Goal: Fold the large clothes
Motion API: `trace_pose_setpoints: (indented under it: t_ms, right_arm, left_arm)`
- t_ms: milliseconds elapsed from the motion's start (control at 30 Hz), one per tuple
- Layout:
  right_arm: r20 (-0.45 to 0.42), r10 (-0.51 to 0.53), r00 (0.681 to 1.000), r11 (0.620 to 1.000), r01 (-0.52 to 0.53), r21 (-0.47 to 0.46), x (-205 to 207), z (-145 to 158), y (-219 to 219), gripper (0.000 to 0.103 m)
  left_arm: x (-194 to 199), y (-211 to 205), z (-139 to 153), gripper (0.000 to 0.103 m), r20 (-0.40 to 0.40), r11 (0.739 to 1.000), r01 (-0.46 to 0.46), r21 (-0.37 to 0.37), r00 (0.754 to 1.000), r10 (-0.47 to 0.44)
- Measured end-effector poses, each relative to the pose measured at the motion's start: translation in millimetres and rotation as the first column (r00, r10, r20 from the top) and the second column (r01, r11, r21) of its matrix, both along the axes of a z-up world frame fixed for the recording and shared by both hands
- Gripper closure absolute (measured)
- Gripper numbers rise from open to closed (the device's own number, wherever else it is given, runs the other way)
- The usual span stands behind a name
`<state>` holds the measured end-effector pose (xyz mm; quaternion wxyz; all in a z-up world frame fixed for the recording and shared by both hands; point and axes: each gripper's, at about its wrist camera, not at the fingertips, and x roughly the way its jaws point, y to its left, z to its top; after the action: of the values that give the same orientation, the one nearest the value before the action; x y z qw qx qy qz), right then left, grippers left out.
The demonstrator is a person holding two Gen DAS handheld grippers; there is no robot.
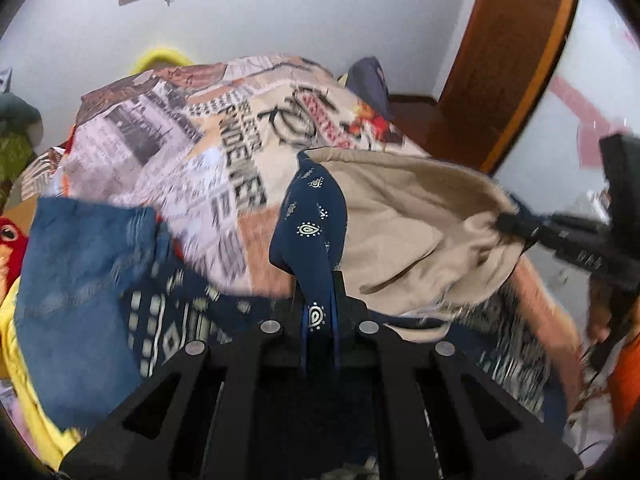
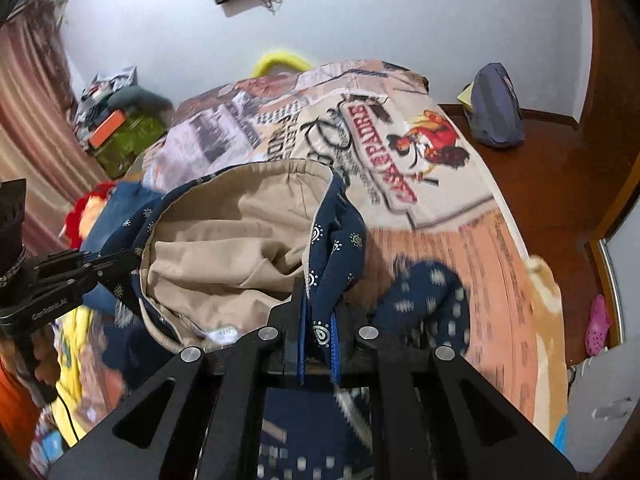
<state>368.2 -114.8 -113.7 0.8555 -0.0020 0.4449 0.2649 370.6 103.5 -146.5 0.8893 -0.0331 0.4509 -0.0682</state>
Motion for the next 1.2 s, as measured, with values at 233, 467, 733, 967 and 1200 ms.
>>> trace_pose_setpoints:
  t_ms: [233, 467, 733, 967, 1200]
  right_arm:
    - [-0.053, -0.034, 0.998, 0.995, 0.029, -0.098, -36, -42, -14, 0.09]
    - [-0.136, -0.095, 0.986, 0.99, 0.08, -0.115, -40, -49, -24, 0.081]
    - [-0.003, -0.099, 0.995, 0.993, 0.098, -0.066, -40, -5, -19, 0.055]
    - [0.006, -0.083, 0.997, 0.995, 0.083, -0.047, -11, -1, 2, 0.054]
    - [-0.025, -0.057, 0.998, 0.995, 0.055, -0.081, 28, -24, 23, 0.054]
  left_arm:
    - [-52, -9, -51, 0.095, -0.114, 1.0, 0.007, 0.0, 0.993, -0.007]
    - [-61, -13, -63, 0.066, -0.184, 0.999, 0.026, 0.038, 0.983, -0.018]
    - [-56, -7, -11, 0.046, -0.033, 0.999, -0.004, 0.033, 0.999, 0.005]
    - [-13, -4, 5, 0.045, 0.013, 1.0, -0.026, -0.007, 1.0, 0.026]
    - [40, 1, -18, 0.045, -0.015, 0.999, -0.027, -0.032, 1.0, 0.026]
